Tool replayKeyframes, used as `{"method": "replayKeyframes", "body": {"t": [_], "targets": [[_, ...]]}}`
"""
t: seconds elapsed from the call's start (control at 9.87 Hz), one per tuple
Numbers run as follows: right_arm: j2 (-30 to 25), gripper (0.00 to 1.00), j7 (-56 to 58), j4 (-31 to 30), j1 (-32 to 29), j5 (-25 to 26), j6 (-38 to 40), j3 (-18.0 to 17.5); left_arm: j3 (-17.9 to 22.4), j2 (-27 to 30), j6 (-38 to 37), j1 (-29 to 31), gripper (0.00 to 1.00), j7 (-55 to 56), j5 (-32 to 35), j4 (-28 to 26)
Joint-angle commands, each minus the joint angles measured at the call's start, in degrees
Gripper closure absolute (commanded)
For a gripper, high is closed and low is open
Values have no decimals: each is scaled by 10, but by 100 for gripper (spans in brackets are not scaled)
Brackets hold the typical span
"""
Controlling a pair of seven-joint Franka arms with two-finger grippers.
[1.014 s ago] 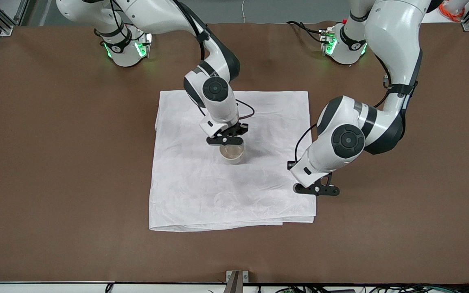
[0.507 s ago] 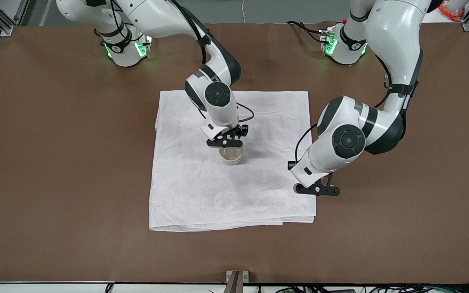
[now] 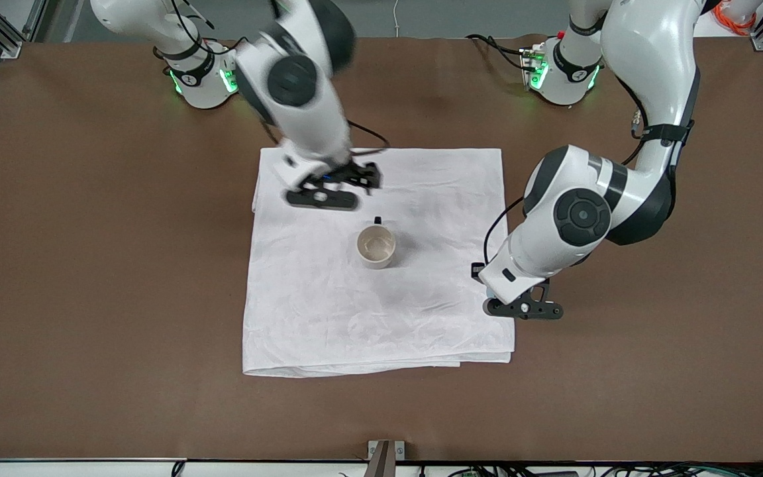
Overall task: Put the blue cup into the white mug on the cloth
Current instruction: 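Release the mug with the right gripper while the left gripper lifts the cup, then carry the blue cup with the left gripper above the white mug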
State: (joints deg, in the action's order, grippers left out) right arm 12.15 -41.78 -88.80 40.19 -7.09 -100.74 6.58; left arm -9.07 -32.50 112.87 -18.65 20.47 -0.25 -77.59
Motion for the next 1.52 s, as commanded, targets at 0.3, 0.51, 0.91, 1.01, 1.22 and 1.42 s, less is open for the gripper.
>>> {"method": "replayKeyframes", "body": {"t": [0.3, 0.51, 0.91, 1.01, 1.22, 1.42], "targets": [[-134, 0, 332, -41, -342, 44, 86, -12, 3, -47, 26, -110, 100, -4, -2, 51], [-133, 0, 386, -31, -380, 44, 86, -11, 6, -69, 71, -155, 100, -16, 0, 52], [-132, 0, 408, -21, -380, 41, 89, -14, 8, -93, 83, -212, 100, -19, 9, 50], [-132, 0, 407, -20, -378, 44, 90, -16, 8, -91, 76, -213, 100, -20, 16, 50], [-132, 0, 408, -16, -377, 44, 90, -16, 7, -94, 70, -226, 100, -20, 24, 47], [-132, 0, 408, -12, -383, 44, 91, -17, 7, -96, 70, -227, 100, -25, 30, 45]]}}
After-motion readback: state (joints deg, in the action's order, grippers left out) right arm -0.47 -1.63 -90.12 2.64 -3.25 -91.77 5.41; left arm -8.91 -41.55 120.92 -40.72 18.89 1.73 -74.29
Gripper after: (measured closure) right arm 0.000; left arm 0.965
